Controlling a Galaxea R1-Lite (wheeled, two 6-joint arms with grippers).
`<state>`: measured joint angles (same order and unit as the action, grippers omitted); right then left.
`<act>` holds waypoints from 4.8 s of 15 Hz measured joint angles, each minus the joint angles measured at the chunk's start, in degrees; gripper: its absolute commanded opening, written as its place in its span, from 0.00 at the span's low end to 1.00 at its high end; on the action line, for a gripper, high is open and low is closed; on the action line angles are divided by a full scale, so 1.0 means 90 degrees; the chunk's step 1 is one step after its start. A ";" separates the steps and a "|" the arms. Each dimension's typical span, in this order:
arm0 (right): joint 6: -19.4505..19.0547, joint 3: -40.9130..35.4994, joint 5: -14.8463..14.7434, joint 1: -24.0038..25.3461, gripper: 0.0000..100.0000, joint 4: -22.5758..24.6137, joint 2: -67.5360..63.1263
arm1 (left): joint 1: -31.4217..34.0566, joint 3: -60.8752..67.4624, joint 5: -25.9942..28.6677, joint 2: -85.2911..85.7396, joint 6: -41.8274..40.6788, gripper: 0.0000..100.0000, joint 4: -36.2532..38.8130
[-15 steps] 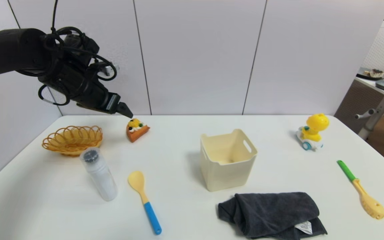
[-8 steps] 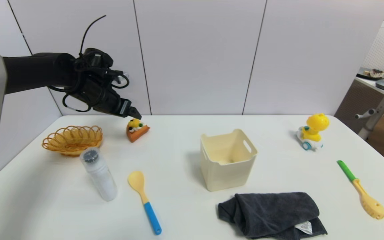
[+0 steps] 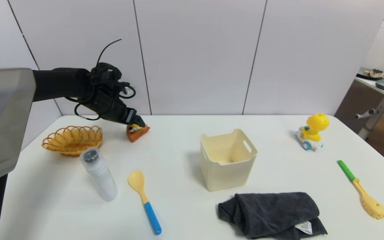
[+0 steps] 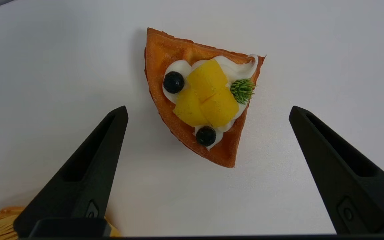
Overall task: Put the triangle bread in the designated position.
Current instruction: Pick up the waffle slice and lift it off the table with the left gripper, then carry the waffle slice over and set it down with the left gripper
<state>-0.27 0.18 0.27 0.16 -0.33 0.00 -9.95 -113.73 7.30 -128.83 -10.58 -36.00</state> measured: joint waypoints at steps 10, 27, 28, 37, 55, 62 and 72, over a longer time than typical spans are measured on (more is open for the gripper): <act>0.0000 0.0000 0.0007 0.0000 1.00 0.0000 0.0000 | 0.0003 0.0000 0.0015 -0.0379 -0.0005 1.00 0.0264; 0.0003 0.0000 0.0004 0.0000 1.00 0.0000 0.0000 | -0.0022 0.0000 0.0008 -0.0486 0.0004 0.00 0.0565; 0.0003 0.0000 0.0004 0.0000 1.00 -0.0003 0.0000 | -0.0024 0.0000 0.0005 -0.0368 0.0024 0.00 0.0561; 0.0000 0.0000 0.0000 0.0000 1.00 0.0003 0.0000 | 0.0004 0.0080 0.0003 0.1950 0.0337 0.00 0.0026; -0.0003 0.0000 0.0000 0.0000 1.00 -0.0003 0.0000 | 0.2449 0.3696 -0.0004 0.5860 -0.0612 0.00 -0.0581; 0.0003 0.0000 0.0003 0.0000 1.00 0.0000 0.0000 | 0.2369 0.6350 0.0012 0.5642 -0.0809 0.00 0.1002; 0.0000 0.0000 0.0003 0.0000 1.00 0.0000 0.0000 | 0.2266 0.7387 0.0263 0.4386 -0.1130 0.00 0.2030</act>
<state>-0.27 0.18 0.29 0.16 -0.33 0.00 10.45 -47.24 9.67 -89.36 -20.75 -17.73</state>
